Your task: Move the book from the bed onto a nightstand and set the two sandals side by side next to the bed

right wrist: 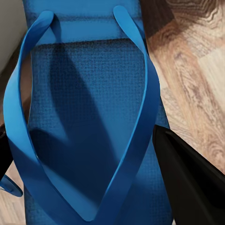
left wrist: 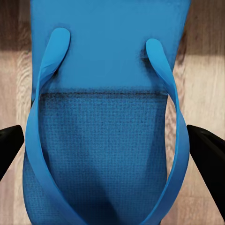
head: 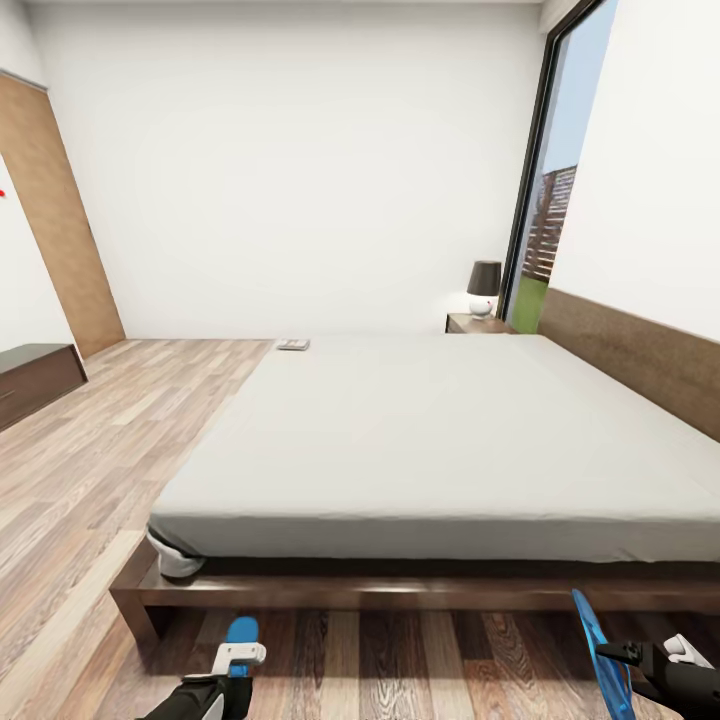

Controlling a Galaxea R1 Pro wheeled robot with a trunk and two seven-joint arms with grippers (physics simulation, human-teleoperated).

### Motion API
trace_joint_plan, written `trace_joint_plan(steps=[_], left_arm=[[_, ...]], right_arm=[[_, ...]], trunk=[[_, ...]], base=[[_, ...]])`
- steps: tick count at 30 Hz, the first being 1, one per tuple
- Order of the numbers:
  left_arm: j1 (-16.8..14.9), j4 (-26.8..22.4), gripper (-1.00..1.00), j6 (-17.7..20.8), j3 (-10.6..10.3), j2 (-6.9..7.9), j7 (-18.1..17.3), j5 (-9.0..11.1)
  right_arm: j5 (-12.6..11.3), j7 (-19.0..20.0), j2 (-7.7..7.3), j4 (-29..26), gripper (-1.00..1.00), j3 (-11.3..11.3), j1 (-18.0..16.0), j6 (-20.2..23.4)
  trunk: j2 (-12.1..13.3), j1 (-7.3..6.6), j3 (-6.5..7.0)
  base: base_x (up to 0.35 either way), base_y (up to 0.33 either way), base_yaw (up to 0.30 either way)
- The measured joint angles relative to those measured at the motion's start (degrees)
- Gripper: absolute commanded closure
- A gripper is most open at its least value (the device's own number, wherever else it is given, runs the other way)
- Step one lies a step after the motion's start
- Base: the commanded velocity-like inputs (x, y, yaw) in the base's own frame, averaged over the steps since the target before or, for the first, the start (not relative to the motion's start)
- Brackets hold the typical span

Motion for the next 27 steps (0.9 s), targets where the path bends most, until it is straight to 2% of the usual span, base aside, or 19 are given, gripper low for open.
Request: trace_joint_plan(steps=[27], left_arm=[[0.0, 0.0, 1.00, 0.0, 0.0, -0.07, 0.0, 0.0]], right_arm=[[0.0, 0.0, 0.00, 0.0, 1.00, -0.1, 0.0, 0.0]], trunk=[[-10.8, 5.93, -4.85]], base=[[0.000, 0.000, 0.000]])
